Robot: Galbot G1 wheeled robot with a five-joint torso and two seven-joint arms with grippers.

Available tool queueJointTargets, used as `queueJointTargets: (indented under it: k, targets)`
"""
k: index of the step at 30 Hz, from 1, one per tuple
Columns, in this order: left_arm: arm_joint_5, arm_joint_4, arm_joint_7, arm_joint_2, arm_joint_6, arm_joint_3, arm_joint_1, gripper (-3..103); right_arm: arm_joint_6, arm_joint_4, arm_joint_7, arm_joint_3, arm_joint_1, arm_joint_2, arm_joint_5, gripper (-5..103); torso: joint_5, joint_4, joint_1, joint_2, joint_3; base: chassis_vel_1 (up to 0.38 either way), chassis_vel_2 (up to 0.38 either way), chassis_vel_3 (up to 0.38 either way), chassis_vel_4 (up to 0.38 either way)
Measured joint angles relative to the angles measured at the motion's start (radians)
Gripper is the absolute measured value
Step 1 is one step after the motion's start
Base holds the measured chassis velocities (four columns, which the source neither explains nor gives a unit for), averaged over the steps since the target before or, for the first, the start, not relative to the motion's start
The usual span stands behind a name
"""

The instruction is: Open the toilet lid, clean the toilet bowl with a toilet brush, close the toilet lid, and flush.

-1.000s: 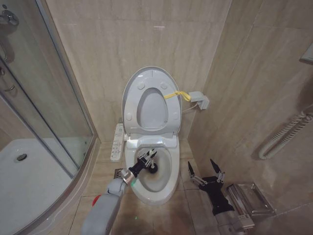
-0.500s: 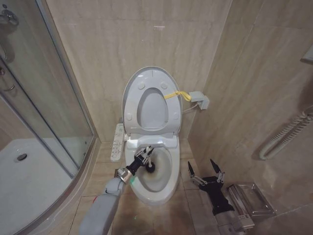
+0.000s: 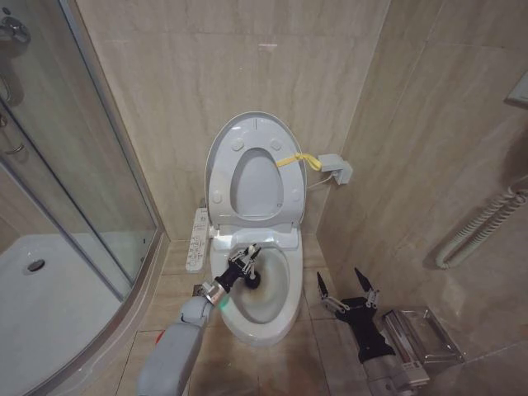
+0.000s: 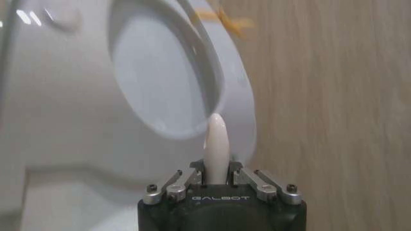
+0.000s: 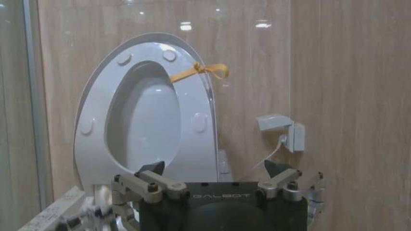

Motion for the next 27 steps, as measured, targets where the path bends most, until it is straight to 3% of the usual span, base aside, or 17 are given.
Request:
queueJointTargets:
  k: [8,20,27]
  targets:
    - [-0.127,-0.23,-0.038,0.066,0.035,0.004,0.056,22,0.0,0.0,0.0,0.0,0.0,0.0,0.0,100,0.0002,0.0,0.0,0.0,0.0,0.0,0.0,0.0,0.0]
    - [-0.229,-0.319,-0.066,0.093,0.07,-0.002,0.102,22,0.0,0.0,0.0,0.0,0.0,0.0,0.0,100,-0.0001,-0.0002,0.0,0.0,0.0,0.0,0.0,0.0,0.0]
    - [-0.225,-0.327,-0.059,0.102,0.072,-0.01,0.122,22,0.0,0.0,0.0,0.0,0.0,0.0,0.0,100,0.0001,0.0,0.0,0.0,0.0,0.0,0.0,0.0,0.0]
